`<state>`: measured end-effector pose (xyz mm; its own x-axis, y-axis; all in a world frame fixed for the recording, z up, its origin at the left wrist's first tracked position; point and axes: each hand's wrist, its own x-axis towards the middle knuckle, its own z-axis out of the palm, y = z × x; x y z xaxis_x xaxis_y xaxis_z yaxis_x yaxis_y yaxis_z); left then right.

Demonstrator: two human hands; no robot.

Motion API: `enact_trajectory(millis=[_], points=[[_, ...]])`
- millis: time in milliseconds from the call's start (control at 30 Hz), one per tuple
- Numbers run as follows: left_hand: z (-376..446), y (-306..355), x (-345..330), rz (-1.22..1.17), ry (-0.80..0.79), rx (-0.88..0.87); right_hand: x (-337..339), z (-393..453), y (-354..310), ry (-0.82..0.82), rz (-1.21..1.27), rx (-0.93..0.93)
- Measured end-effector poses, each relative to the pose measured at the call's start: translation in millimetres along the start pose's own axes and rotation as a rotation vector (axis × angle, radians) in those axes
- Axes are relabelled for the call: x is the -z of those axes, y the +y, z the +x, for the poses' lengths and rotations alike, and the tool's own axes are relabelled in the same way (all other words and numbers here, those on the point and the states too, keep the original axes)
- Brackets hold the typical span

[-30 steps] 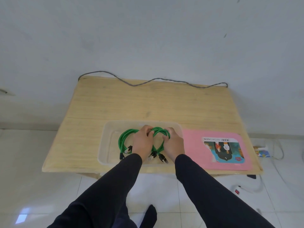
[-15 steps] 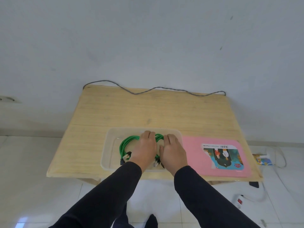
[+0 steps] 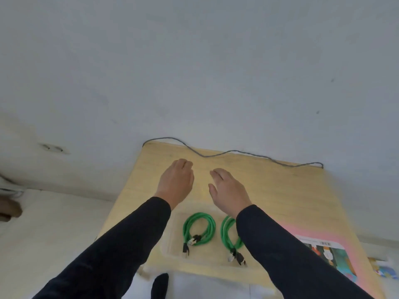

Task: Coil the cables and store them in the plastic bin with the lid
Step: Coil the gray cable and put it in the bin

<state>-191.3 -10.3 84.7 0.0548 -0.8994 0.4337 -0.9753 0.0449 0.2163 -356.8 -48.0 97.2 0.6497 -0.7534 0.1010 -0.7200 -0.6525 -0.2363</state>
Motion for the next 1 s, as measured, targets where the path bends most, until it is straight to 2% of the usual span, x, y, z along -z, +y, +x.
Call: enact_trajectory(millis=[167, 400, 533, 600, 833, 1000], points=[[32, -83, 4, 0.049, -0.035, 0.149, -9, 79, -19, 0.003, -0.003, 0.011], [67, -203, -39, -0.176, -0.157, 0.422, -62, 194, -45, 0.016, 0.022, 0.062], [77, -247, -74, -0.333, -0.187, 0.498, -103, 248, -53, 0.102, 0.008, 0.144], [80, -263, -90, -0.376, -0.188, 0.504, -122, 268, -55, 0.130, 0.016, 0.129], [90, -285, -121, -0.492, -0.180, 0.512, -161, 301, -55, 0.059, -0.042, 0.111], [96, -291, -111, -0.592, -0.143, 0.547, -160, 299, -51, 0.058, 0.143, 0.045]])
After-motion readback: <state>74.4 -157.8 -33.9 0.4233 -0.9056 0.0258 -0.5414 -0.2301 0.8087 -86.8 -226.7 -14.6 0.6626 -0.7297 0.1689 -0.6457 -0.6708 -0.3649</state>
